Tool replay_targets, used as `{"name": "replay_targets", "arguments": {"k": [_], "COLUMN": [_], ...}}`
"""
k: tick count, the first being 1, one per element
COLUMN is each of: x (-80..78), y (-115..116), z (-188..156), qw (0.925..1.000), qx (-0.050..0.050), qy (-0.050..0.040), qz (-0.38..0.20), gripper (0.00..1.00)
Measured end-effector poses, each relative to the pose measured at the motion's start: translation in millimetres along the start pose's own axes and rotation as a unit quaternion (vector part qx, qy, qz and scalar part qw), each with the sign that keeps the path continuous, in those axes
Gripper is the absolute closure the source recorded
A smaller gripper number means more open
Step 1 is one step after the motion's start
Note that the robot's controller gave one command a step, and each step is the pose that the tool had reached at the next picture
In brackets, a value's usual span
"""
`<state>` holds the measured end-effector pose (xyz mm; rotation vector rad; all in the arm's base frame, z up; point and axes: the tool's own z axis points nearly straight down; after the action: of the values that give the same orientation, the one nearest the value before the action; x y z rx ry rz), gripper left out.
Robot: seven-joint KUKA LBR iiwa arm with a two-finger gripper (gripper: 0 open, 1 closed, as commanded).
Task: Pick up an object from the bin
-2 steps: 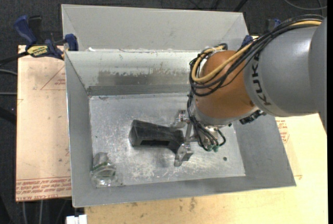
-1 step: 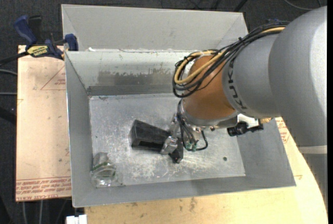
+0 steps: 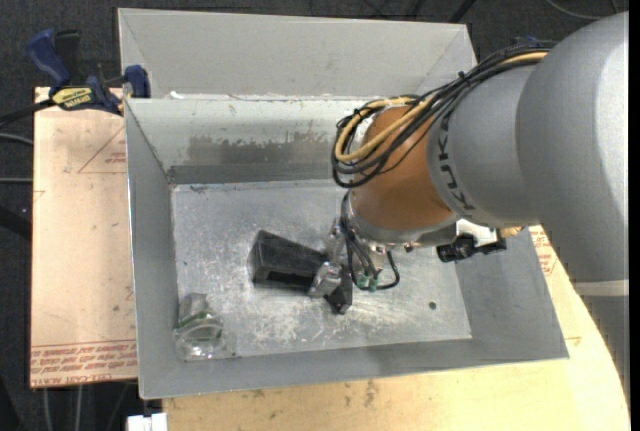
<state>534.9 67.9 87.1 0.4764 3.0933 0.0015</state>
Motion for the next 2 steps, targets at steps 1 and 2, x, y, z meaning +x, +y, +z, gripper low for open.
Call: {"name": "replay_targets", "arguments": {"k": [1, 2], "x": [1.4, 1.4], "y": [6.2, 6.3], "z": [-96.3, -96.3], "qw": [0.9998, 0.9998], "qx": [0.002, 0.002], "qy": [0.008, 0.008], "qz": [-0.02, -0.02], "gripper": [1.0, 1.0]}}
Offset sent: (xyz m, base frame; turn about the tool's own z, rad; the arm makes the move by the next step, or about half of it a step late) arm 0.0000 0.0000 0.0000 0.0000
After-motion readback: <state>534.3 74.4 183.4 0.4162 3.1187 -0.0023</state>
